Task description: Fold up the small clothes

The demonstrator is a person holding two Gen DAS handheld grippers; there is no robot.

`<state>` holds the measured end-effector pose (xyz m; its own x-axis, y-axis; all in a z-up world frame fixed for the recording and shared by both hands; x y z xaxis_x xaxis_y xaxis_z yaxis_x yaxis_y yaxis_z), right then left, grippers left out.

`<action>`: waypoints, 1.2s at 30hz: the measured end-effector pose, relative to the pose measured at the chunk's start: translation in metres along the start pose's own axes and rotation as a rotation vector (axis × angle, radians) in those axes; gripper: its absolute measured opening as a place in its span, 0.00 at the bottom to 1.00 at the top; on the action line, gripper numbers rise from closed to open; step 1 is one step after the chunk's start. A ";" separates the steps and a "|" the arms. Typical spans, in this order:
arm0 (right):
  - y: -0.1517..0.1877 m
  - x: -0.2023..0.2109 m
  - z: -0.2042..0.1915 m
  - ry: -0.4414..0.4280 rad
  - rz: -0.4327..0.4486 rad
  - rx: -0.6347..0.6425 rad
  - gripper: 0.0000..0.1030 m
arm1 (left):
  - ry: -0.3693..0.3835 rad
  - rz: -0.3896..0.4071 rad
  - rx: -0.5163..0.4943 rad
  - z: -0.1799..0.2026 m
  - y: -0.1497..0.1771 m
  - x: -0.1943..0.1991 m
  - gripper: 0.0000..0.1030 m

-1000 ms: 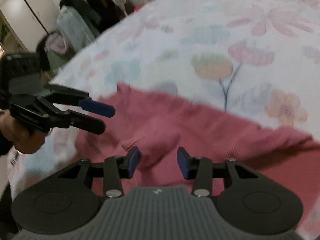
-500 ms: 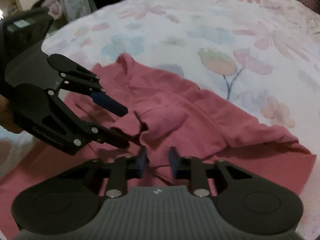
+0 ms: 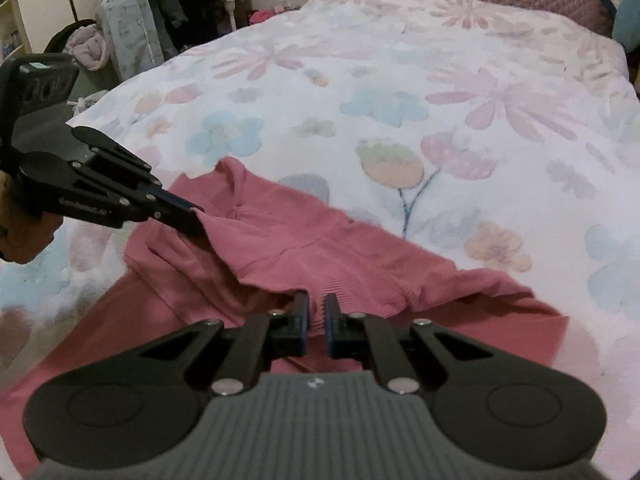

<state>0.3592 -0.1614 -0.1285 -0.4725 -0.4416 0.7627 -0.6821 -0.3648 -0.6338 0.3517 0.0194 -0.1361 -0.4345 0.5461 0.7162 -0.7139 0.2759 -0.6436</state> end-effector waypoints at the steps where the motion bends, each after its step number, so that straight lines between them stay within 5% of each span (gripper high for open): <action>1: 0.000 0.006 -0.002 0.000 0.003 0.010 0.02 | 0.002 0.000 -0.010 0.004 0.002 0.004 0.03; 9: 0.019 0.038 -0.022 -0.023 -0.016 0.055 0.02 | 0.039 -0.013 -0.003 0.021 0.034 0.013 0.03; 15: 0.044 0.023 -0.032 -0.012 -0.076 0.068 0.03 | 0.031 -0.077 0.014 0.021 0.053 -0.003 0.04; 19: 0.067 0.001 -0.028 -0.026 -0.200 0.025 0.11 | 0.023 -0.183 -0.006 0.024 0.068 -0.013 0.17; 22: 0.072 0.012 -0.016 -0.042 -0.183 -0.023 0.18 | 0.024 -0.164 0.005 0.010 0.070 0.005 0.34; 26: 0.064 0.040 0.030 0.014 -0.056 -0.209 0.26 | -0.076 -0.035 0.197 -0.049 0.060 0.035 0.65; 30: 0.057 0.041 0.069 0.151 0.019 -0.371 0.42 | -0.204 0.078 0.484 -0.122 0.051 0.049 0.65; 36: 0.049 0.010 0.086 0.073 0.047 -0.572 0.42 | -0.225 0.068 0.598 -0.155 0.044 0.022 0.65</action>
<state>0.3691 -0.2543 -0.1624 -0.5334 -0.3813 0.7550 -0.8428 0.1637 -0.5127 0.3954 0.1659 -0.1904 -0.5477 0.3493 0.7603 -0.8354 -0.2780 -0.4741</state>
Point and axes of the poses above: each gripper's, at about its wrist camera, not at the fingertips, and x roughly against the way its jaws point, z to its right, y to its underside, the point moved 4 cm from there along -x, roughly the way its jaws point, and after that the axes turned 1 degree about x, right-handed, at the moved point
